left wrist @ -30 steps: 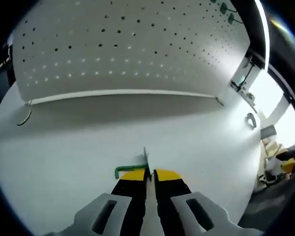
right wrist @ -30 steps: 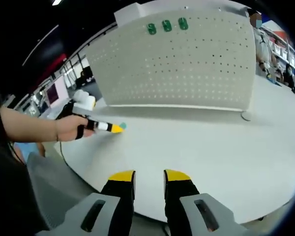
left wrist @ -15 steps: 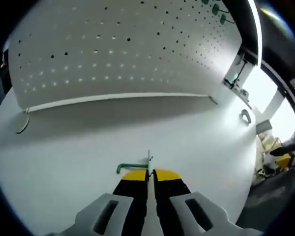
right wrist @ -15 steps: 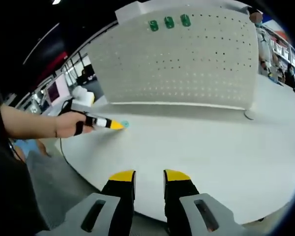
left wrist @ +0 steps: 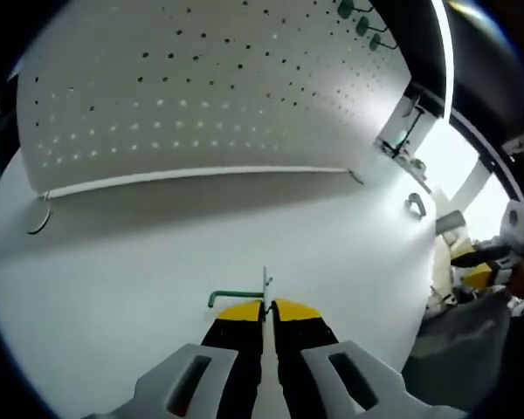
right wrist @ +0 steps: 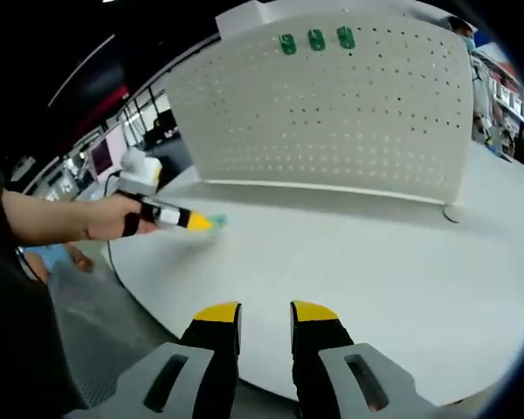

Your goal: Insert the hook assembly into the mounting plate slot until the hook locks in place.

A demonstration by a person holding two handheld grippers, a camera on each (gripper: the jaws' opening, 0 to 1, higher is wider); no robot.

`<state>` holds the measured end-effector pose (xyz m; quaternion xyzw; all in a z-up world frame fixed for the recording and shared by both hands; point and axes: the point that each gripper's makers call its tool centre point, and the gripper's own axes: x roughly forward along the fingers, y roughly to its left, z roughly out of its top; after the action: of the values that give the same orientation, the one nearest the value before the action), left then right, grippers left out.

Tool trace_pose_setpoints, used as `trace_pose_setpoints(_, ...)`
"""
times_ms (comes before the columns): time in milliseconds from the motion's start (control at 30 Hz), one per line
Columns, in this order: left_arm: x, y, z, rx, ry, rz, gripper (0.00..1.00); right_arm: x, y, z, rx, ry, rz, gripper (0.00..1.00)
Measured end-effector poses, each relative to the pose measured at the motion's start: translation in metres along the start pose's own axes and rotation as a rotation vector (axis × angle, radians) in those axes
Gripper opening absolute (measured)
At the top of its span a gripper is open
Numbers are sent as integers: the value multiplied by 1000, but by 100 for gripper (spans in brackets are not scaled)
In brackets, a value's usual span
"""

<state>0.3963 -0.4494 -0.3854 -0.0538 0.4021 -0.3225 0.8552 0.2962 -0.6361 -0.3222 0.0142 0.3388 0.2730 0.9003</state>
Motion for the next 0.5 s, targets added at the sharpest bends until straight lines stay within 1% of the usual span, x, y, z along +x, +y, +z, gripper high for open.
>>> trace_pose_setpoints(67,-5,-8,-5,12,21,-36,4,1,4,0,-7,0,7,21)
trace_pose_setpoints(133,-10,-16,-7,-12,30,-80,4,2,7,0,-10,2,15,21)
trace_pose_setpoints(167,-13,-16,-6,-18,27,-81,4,2,8,0,-11,2,17,21)
trace_pose_setpoints(300,-25,-19,-4,11,36,-84,4,4,17,1,-18,3,34,21)
trace_pose_setpoints(400,-35,-20,1,81,34,-61,4,5,21,3,-27,1,44,21)
trace_pose_setpoints(500,-42,-26,3,101,34,-64,4,7,24,6,-41,4,48,20)
